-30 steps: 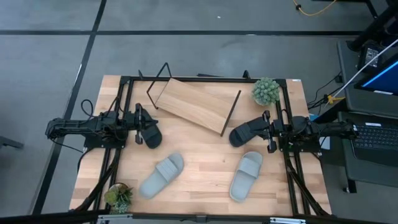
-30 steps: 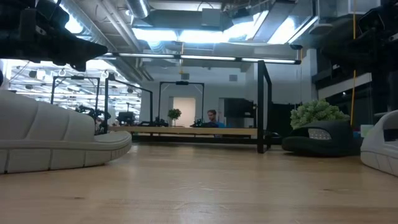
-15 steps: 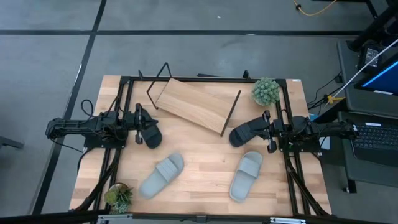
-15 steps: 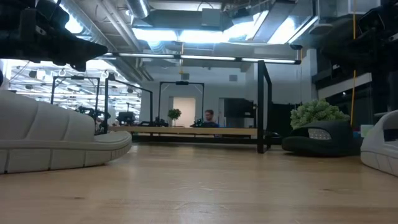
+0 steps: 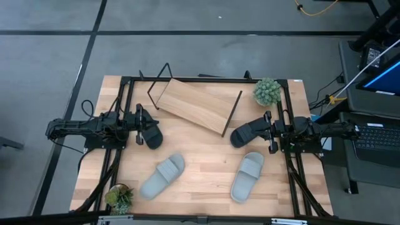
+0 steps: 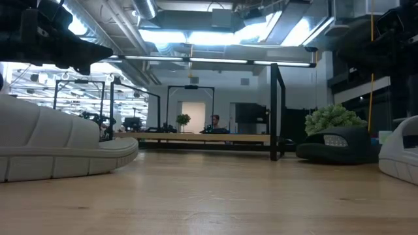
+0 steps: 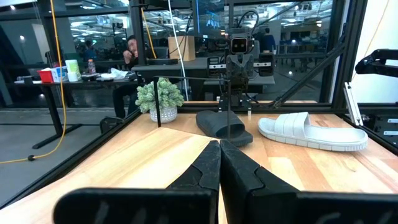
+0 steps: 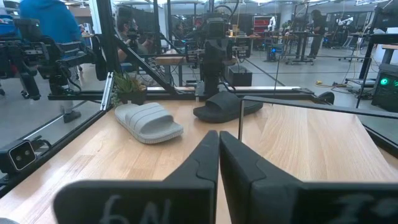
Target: Pick and place slides into the shelf
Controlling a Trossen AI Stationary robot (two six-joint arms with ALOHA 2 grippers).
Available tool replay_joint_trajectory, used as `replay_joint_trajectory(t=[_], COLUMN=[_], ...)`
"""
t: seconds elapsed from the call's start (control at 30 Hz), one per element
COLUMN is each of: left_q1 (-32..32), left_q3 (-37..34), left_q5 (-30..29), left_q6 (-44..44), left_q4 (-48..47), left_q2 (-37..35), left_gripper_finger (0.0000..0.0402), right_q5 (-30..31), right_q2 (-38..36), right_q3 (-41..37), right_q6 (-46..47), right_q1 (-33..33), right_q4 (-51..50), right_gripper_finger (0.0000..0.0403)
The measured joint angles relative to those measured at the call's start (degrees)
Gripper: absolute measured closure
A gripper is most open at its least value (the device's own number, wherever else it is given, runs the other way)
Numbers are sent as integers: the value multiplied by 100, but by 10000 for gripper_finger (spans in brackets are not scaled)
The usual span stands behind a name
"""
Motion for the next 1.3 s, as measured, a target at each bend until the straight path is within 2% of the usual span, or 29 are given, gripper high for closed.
replay_joint_trajectory(t=[0.87,1.0,1.3], left_q1=[-1,-2,0], left_q3=[-1,-2,-2], left_q5=[0,0,0], left_q6=[0,0,0], left_q4=[1,2,1], left_q2=[0,0,-2], left_gripper_finger=[401,401,401], right_q5=[11,11,11], right_q2=[0,0,0], right_q3=[2,2,1], right_q6=[3,283,289], right_q1=[2,0,1], right_q4=[26,26,15], right_gripper_finger=[386,386,386])
